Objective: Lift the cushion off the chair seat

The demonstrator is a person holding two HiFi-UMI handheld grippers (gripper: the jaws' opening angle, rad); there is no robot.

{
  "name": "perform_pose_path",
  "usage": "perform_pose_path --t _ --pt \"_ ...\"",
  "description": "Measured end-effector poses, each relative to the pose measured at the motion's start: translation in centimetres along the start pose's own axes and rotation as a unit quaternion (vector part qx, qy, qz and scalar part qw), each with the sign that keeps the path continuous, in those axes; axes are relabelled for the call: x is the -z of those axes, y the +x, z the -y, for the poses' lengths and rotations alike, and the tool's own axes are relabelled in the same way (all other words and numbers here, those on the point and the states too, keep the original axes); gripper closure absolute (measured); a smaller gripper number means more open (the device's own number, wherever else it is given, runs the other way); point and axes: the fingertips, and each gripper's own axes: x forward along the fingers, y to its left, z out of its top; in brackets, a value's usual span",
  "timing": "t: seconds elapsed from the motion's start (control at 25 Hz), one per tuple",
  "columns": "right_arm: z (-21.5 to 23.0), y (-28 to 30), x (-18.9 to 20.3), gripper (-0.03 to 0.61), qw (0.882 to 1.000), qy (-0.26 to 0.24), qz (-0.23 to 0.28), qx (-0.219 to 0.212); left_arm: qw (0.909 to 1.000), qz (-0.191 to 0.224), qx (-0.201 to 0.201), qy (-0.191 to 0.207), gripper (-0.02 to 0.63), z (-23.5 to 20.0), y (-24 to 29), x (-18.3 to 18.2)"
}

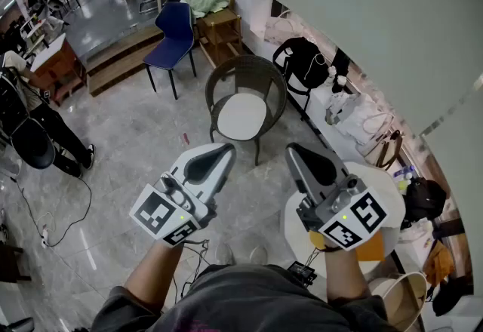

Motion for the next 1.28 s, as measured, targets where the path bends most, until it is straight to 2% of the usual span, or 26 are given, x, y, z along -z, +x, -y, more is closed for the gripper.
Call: perform_pose_path --t 0.88,1.12,1.28 --pt "0.7 -0.9 0.9 0.566 1.0 0.014 -0.007 -0.011 0.9999 -0.004 -0.014 -0.005 0.603 0.9 0.3 1.2" --pt "1.5 -4.5 1.0 0.566 1.0 0.018 -0.008 -0.015 0.9997 -0.006 -0.025 0.001 0.603 4.2 1.4 2.2" --pt "1.8 -5.1 0.8 0.566 1.0 0.021 -0.007 -0.017 0.9996 -0.007 -0.029 0.005 0.603 4.7 1.8 2.2"
